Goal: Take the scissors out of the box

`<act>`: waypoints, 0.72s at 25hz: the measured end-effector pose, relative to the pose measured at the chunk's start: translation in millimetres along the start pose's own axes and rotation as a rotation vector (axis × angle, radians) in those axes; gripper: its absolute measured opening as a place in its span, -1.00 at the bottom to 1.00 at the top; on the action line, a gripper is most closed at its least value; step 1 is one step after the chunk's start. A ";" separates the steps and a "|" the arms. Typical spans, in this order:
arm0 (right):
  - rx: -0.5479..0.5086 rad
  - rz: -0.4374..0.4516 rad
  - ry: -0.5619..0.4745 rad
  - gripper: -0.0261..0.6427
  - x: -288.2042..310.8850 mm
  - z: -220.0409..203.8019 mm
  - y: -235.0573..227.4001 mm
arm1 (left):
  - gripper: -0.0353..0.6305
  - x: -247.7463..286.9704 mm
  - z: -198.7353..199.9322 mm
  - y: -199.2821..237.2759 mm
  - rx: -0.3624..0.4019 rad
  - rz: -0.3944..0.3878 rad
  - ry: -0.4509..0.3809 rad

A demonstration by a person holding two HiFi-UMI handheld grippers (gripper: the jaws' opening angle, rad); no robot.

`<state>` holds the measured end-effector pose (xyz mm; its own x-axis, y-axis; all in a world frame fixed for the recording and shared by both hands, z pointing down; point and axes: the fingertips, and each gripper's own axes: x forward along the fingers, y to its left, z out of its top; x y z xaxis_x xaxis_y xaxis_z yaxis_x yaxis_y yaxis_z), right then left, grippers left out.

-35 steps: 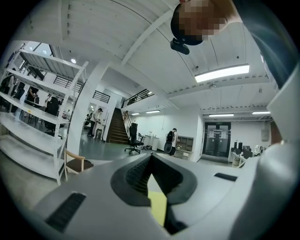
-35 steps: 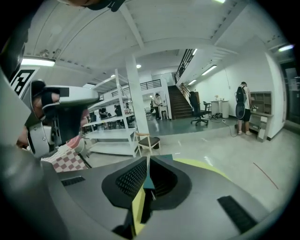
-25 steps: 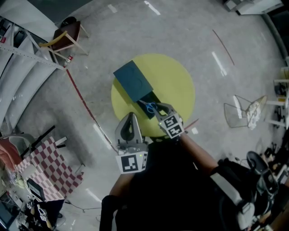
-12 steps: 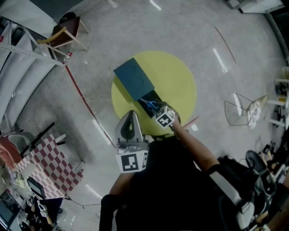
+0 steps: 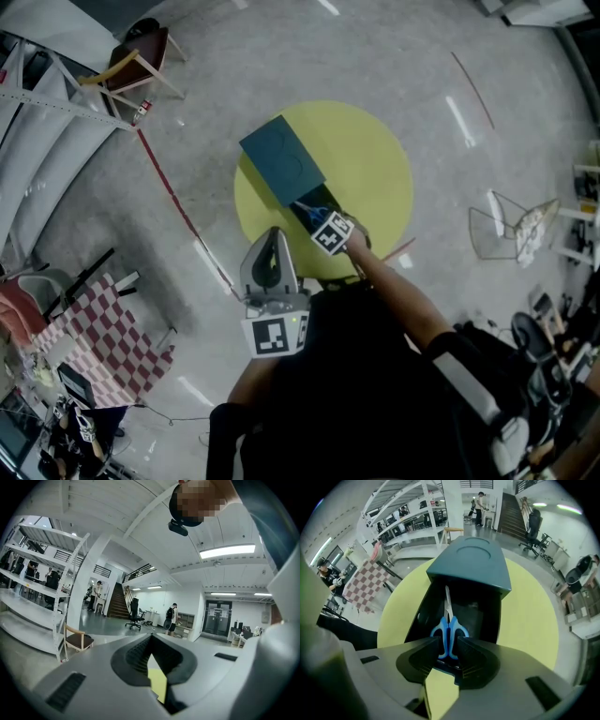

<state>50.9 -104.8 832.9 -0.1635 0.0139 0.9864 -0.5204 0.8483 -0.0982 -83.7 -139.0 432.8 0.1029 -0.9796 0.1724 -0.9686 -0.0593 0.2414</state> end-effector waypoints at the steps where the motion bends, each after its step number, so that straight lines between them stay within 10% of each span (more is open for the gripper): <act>1: -0.005 0.002 0.010 -0.60 4.9 0.2 0.9 | -0.90 0.0 -0.7 1.1 -0.002 0.002 0.002; 18: -0.071 -0.010 0.081 -0.69 25.5 -2.6 2.2 | -0.90 -1.8 -2.3 6.0 -0.006 0.002 0.007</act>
<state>47.8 -101.1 858.2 -0.0886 0.0454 0.9950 -0.4607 0.8838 -0.0814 -89.1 -137.0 436.2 0.1030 -0.9784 0.1795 -0.9673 -0.0565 0.2472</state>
